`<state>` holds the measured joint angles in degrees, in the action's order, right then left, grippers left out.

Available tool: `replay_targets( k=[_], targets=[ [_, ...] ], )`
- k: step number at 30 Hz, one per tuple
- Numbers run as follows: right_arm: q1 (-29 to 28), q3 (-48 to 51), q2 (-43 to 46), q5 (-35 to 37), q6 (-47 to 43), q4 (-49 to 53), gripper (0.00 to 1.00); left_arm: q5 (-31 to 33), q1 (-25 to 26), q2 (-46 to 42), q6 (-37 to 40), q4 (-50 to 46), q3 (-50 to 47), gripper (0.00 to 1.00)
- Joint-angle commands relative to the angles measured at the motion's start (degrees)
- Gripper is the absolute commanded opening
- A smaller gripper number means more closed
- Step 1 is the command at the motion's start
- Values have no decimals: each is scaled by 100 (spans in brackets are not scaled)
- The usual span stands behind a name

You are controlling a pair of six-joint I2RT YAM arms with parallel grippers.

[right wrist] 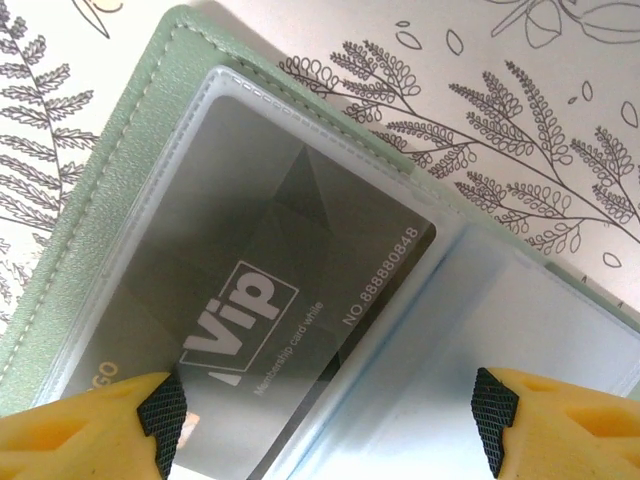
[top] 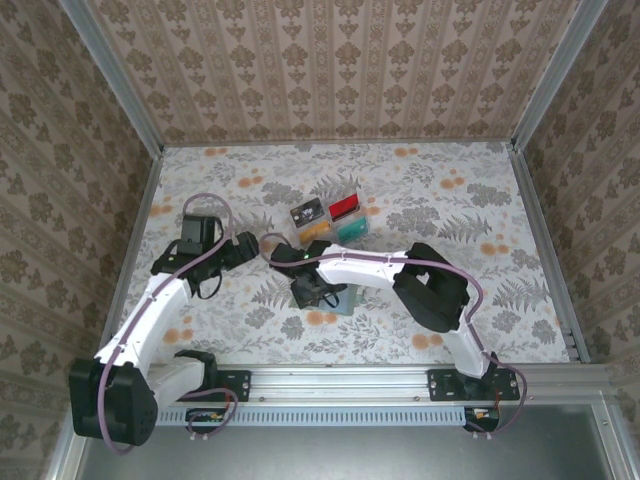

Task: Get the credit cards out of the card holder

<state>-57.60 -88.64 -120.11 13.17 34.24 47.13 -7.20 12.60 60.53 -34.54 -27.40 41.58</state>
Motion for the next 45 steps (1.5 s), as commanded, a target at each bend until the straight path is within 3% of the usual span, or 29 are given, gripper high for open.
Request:
replay_targets(
  k=[1, 7, 12, 16, 22, 27, 33, 36, 39, 45],
  targets=[
    [12, 427, 47, -10, -545, 314, 80, -138, -47, 53, -74, -11, -19, 100],
    [12, 1012, 568, -322, -1006, -62, 80, -336, -47, 172, -164, 43, 0, 100],
    [93, 1227, 1262, -549, -718, -658, 81, -785, -38, 333, -250, 159, -102, 99],
    [275, 1666, 1991, -748, -88, -1391, 82, -1117, 102, 428, -313, 220, -189, 92],
    [837, 2774, 2622, -1841, 726, -2866, 79, -1337, 829, 630, -570, 497, -280, 75],
    [1346, 3383, 2687, -2687, 1368, -3616, 68, -1278, 1675, 1057, -883, 771, -238, 57],
    [1400, 3481, 2462, -2808, 1706, -3711, 45, -1486, 2219, 1813, -1136, 1246, -126, 31],
    [1399, 3487, 2302, -2898, 1790, -3743, 33, -1442, 2390, 2069, -1205, 1345, -34, 25],
    [1400, 3495, 2206, -2903, 1830, -3728, 28, -1330, 2487, 2285, -1211, 1325, 42, 20],
    [1399, 3477, 2074, -2899, 1841, -3644, 26, -1338, 2537, 2590, -1239, 1427, 52, 12]
  ],
)
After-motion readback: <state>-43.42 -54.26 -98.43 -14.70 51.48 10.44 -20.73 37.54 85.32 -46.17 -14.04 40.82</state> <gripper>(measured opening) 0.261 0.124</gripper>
